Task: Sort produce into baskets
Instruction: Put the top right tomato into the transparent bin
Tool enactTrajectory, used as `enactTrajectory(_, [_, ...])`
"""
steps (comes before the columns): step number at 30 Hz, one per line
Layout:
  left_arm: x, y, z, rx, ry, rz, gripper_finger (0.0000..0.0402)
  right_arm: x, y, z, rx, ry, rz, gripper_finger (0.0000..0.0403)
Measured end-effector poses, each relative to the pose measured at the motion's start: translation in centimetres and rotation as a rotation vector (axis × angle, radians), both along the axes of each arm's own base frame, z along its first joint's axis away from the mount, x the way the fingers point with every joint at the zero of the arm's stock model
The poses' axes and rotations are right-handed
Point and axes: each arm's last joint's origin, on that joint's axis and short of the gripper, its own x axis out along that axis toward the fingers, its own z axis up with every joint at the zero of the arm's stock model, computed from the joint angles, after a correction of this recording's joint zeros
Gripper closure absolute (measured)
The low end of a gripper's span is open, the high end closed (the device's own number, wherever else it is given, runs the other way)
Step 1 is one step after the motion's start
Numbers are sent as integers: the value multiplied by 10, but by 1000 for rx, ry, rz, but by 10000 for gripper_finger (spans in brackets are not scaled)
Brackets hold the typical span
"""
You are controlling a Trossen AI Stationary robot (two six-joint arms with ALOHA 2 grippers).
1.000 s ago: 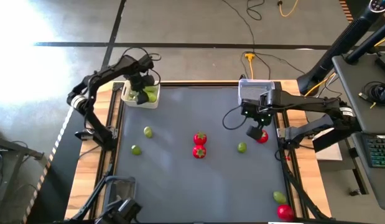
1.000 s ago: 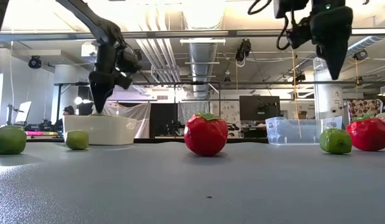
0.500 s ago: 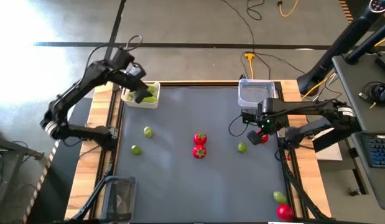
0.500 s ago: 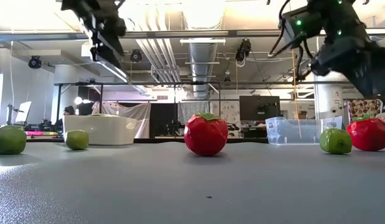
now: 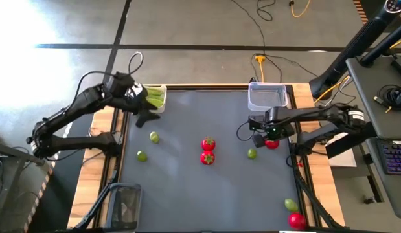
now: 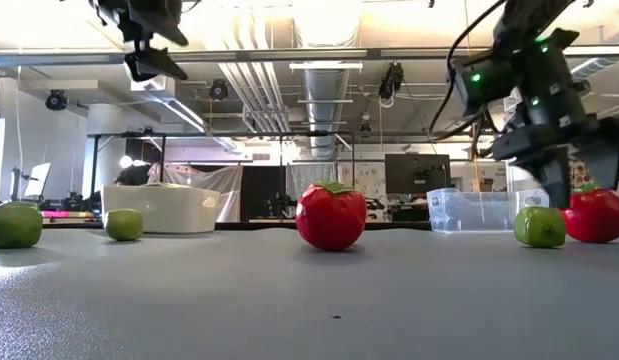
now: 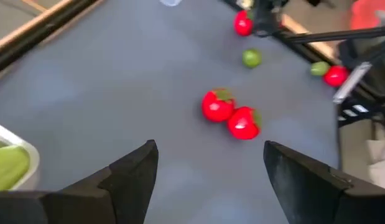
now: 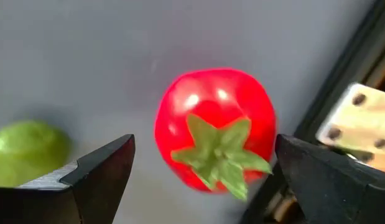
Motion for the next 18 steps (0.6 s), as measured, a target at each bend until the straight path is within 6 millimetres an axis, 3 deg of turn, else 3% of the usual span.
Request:
enactTrajectory(6, [0, -25, -1, -38, -34, -91, 128, 9, -5, -14, 25, 28, -28, 23])
enactTrajectory(12, [-15, -46, -3, -69, -62, -139, 128, 17, -7, -26, 25, 44, -66, 29])
enactTrajectory(18, [-41, -58, -12, -83, -115, -109, 128, 21, -8, -29, 30, 45, -88, 94])
